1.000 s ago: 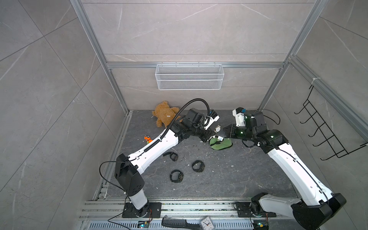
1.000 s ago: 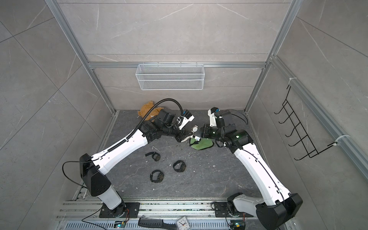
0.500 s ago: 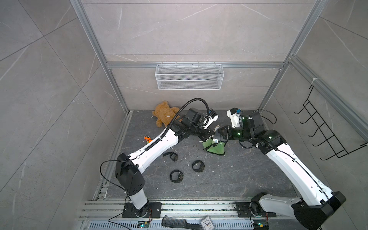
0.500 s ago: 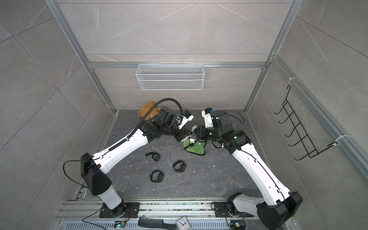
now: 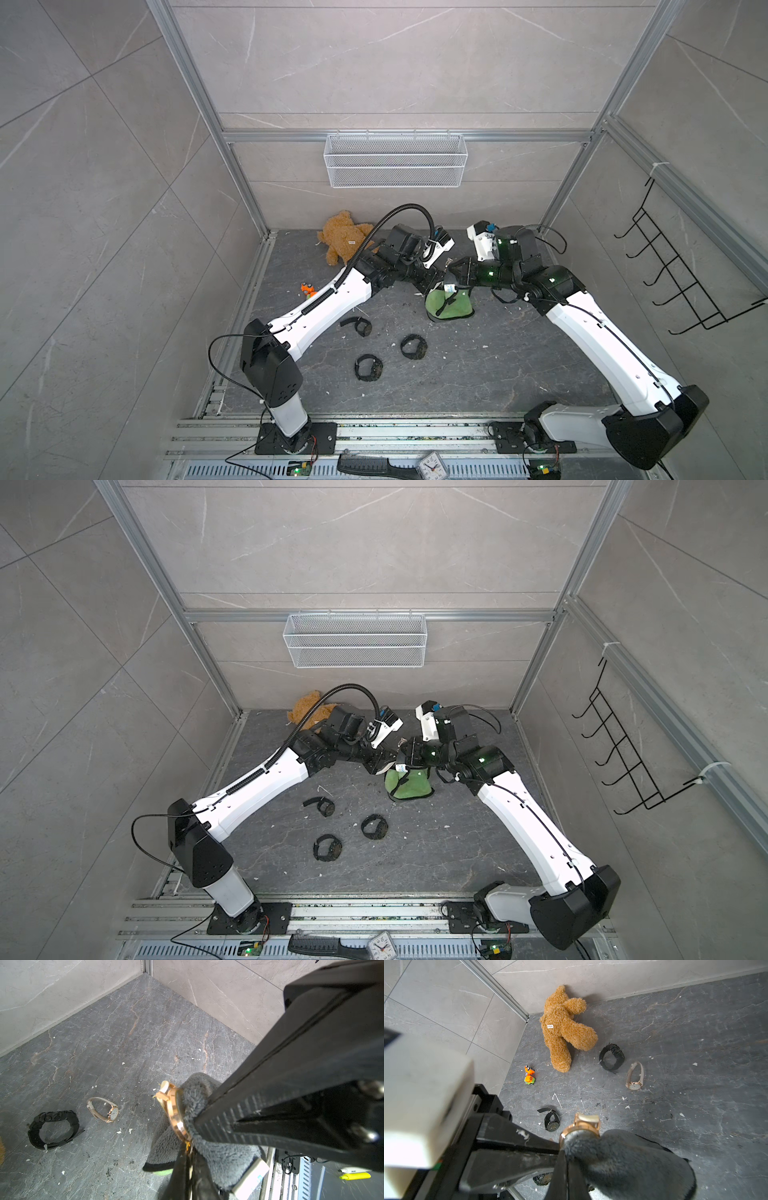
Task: Wipe the watch dial
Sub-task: Wipe the dirt from the watch dial.
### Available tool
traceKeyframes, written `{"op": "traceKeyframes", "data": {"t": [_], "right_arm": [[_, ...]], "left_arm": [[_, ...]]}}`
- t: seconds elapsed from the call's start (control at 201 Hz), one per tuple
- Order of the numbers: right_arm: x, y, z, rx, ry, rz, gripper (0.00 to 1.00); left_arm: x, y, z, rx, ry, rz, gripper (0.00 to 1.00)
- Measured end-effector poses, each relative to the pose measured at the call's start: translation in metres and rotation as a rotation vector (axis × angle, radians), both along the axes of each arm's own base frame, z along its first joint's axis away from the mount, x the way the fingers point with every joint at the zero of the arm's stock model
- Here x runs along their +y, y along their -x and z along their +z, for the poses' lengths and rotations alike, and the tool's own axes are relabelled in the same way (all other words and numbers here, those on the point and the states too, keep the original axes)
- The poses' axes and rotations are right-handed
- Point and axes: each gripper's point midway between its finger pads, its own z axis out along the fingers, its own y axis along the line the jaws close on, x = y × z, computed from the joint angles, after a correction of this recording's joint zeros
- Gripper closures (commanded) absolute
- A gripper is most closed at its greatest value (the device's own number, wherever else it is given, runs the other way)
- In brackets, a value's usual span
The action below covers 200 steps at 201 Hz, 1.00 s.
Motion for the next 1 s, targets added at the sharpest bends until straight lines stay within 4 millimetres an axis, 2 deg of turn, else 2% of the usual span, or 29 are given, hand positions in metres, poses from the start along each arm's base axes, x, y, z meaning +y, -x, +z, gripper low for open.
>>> {"op": "traceKeyframes", "data": {"t": [0.493, 0.787, 0.996], "right_arm": [[-0.02, -0.011, -0.002, -0.01, 0.029, -0.079, 1.0], [-0.032, 0.006, 0.012, -0.029, 0.032, -0.097, 1.0], [-0.033, 0.015, 0.017, -0.034, 0.021, -0.085, 1.0]], "left_arm": [[-0.002, 0.004, 0.001, 0.011, 0.01, -0.02, 1.0], [-0.002, 0.004, 0.001, 0.011, 0.011, -0.022, 1.0], [-0.002, 0.004, 0.001, 0.012, 0.01, -0.022, 1.0]]}}
